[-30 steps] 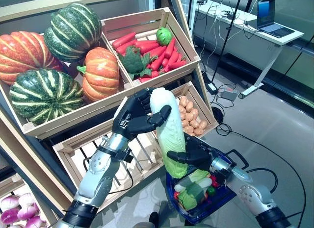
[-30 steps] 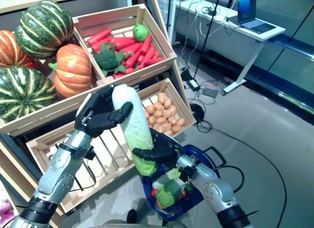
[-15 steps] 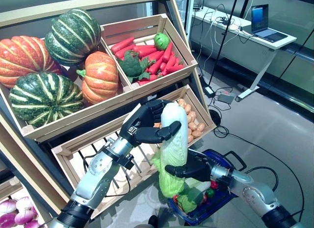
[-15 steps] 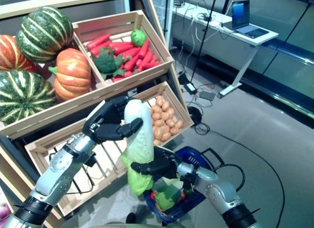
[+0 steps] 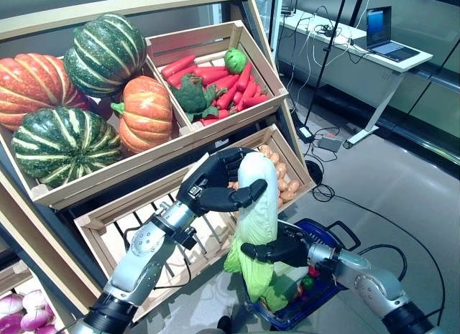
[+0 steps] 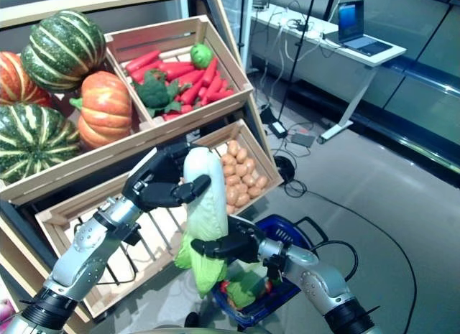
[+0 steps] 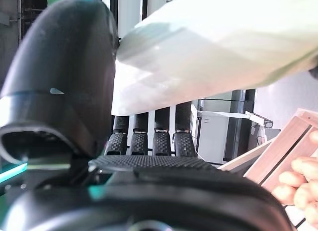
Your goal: Put vegetables into the basket
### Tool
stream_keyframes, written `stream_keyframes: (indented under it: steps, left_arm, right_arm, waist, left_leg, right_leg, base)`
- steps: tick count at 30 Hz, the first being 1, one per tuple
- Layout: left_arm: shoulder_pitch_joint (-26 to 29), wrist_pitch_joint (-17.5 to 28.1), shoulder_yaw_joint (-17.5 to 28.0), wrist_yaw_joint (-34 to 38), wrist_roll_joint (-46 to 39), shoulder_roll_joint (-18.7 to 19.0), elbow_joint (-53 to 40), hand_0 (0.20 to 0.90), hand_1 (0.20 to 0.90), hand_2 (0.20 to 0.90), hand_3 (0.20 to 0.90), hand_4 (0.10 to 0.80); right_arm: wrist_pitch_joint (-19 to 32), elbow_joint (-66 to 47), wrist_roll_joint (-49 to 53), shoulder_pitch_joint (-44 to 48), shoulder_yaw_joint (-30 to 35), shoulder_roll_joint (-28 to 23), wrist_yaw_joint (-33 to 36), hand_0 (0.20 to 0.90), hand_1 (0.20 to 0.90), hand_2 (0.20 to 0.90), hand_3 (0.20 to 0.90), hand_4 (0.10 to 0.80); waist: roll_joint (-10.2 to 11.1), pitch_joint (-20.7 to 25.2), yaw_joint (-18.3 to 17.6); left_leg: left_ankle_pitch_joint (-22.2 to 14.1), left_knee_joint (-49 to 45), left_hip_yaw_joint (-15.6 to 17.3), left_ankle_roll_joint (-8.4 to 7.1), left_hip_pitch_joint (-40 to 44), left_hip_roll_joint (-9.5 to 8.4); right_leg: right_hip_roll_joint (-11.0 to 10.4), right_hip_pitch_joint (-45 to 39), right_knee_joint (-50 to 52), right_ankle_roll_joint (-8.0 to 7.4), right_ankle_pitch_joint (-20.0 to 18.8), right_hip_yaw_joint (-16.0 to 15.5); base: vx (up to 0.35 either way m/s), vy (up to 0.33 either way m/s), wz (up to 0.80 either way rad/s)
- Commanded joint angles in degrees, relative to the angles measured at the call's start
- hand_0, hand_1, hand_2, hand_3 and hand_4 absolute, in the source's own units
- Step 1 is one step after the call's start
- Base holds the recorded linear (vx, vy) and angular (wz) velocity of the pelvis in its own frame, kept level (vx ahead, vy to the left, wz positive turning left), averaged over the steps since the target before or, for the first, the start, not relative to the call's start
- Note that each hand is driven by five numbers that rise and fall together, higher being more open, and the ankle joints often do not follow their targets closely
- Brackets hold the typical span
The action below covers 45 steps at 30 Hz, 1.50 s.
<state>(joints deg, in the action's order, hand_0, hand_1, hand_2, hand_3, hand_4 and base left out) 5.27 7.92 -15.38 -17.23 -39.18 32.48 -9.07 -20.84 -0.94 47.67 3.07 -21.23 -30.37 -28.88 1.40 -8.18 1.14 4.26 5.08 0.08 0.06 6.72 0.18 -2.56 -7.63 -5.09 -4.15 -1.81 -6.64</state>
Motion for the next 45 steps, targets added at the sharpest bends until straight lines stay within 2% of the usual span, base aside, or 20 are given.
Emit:
stream_keyframes:
  steps: [1,12,18,24,28,31,33,36,40,42,45]
  left_arm:
    - [6.0,6.0,2.5,0.6,-4.0,-2.7,-7.3,0.9,0.9,0.9,0.9,0.8]
    - [0.9,2.4,9.3,0.2,-9.0,-3.8,-7.2,0.9,0.9,0.9,0.9,0.8]
    - [-1.1,1.4,12.8,1.2,-9.6,-5.8,-6.6,0.9,0.9,0.9,0.9,0.8]
    - [-3.1,1.3,15.4,2.3,-10.0,-7.4,-6.4,0.9,0.9,0.9,0.9,0.8]
    - [-1.8,5.5,15.1,3.4,-10.5,-7.5,-5.2,0.9,0.9,0.9,0.9,0.8]
    - [1.8,9.0,14.3,4.7,-11.4,-7.9,-3.7,0.9,0.9,0.9,0.9,0.8]
    - [3.2,11.8,14.0,6.8,-12.0,-8.1,-2.9,0.9,0.9,0.9,0.9,0.8]
    - [3.5,14.2,14.1,7.8,-12.1,-8.2,-2.3,0.9,0.9,0.9,0.9,0.8]
    - [4.8,17.8,13.3,6.4,-12.7,-8.5,-2.2,0.9,0.9,0.9,0.9,0.8]
    - [6.0,19.3,12.4,7.7,-11.7,-8.8,-1.7,0.9,0.9,0.9,0.9,0.8]
    - [8.3,20.9,11.5,8.1,-12.5,-9.5,-0.8,0.9,0.9,0.9,0.9,0.8]
  right_arm:
    - [5.3,-1.7,4.7,1.6,0.5,2.8,1.9,0.3,0.3,0.3,0.3,0.4]
    - [12.8,-3.6,7.8,-2.4,8.3,5.4,7.5,0.3,0.3,0.3,0.3,0.4]
    - [17.4,-4.1,10.0,-4.3,13.4,8.3,10.1,0.3,0.3,0.3,0.3,0.4]
    - [25.8,-5.4,12.1,-5.7,17.9,12.3,16.5,0.3,0.3,0.3,0.3,0.4]
    - [31.6,-5.1,12.6,-3.4,18.6,12.8,19.3,0.3,0.3,0.3,0.3,0.4]
    - [36.1,-2.3,13.0,0.8,19.6,13.0,20.7,0.3,0.3,0.3,0.3,0.4]
    - [39.4,-0.3,12.3,3.2,21.0,12.8,24.9,0.3,0.3,0.3,0.3,0.4]
    - [41.9,1.8,11.1,4.0,21.8,12.9,28.2,0.3,0.3,0.3,0.3,0.4]
    - [46.8,5.5,16.2,6.3,23.3,13.5,30.0,0.3,0.3,0.3,0.3,0.4]
    - [50.4,6.6,13.0,7.7,23.7,13.7,34.8,0.3,0.3,0.3,0.3,0.4]
    - [51.2,9.0,11.5,11.0,24.2,13.1,38.9,0.3,0.3,0.3,0.3,0.4]
  waist:
    - [1.0,4.5,0.7]
    - [0.7,4.2,0.3]
    - [0.7,3.9,0.0]
    - [0.3,2.6,-0.2]
    - [-0.5,-0.7,-0.3]
    - [-1.4,-5.9,-0.7]
    - [-2.2,-9.8,-0.9]
    - [-2.5,-12.0,-0.8]
    - [-2.6,-16.6,0.0]
    - [-2.8,-18.3,0.1]
    - [-3.0,-20.8,0.5]
  left_leg:
    - [-6.7,-0.3,-0.6,-0.4,1.4,-1.69]
    - [-6.3,-0.1,-0.8,-0.56,0.9,-1.3]
    - [-6.1,-0.1,-0.7,-0.71,0.2,-1.0]
    - [-5.4,-0.1,-1.2,-0.91,-1.9,-0.72]
    - [-4.9,-1.1,-1.1,-0.85,-5.7,-0.71]
    - [-4.0,-3.3,-1.5,-0.91,-10.7,-0.89]
    - [-3.4,-5.6,-2.0,-1.03,-14.0,-1.28]
    - [-3.0,-6.8,-2.1,-1.15,-16.0,-1.34]
    - [-2.5,-9.5,-2.4,-1.53,-21.1,-1.61]
    - [-2.5,-11.8,-2.2,-1.72,-24.0,-1.85]
    - [-2.9,-15.9,-2.4,-1.52,-28.3,-2.66]
  right_leg:
    - [-3.0,-0.4,0.6,-3.13,0.1,-0.3]
    - [-2.7,-0.1,0.2,-2.88,0.0,-0.4]
    - [-2.4,0.4,0.1,-2.71,0.1,-0.7]
    - [-2.0,2.3,0.7,-2.29,0.4,-0.9]
    - [-1.5,6.8,3.7,-1.54,1.7,-0.7]
    - [-1.1,12.3,7.7,-0.63,2.3,-1.2]
    - [-0.6,15.4,10.3,0.03,2.6,-1.1]
    - [-0.4,17.2,11.6,0.4,2.8,-1.3]
    - [0.1,20.9,13.3,1.11,2.8,-2.0]
    - [0.0,23.3,15.1,1.3,2.9,-2.6]
    - [-0.5,27.5,19.1,1.53,3.3,-2.9]
  base:
    - [0.0,0.0,0.0]
    - [0.0,0.0,0.0]
    - [0.0,-0.005,0.0]
    - [-0.034,-0.02,0.02]
    - [-0.219,0.0,0.04]
    - [-0.371,0.034,0.05]
    - [-0.305,0.031,0.06]
    - [-0.145,-0.018,0.03]
    - [-0.219,-0.073,0.04]
    - [-0.136,-0.031,0.0]
    - [-0.152,-0.029,0.02]
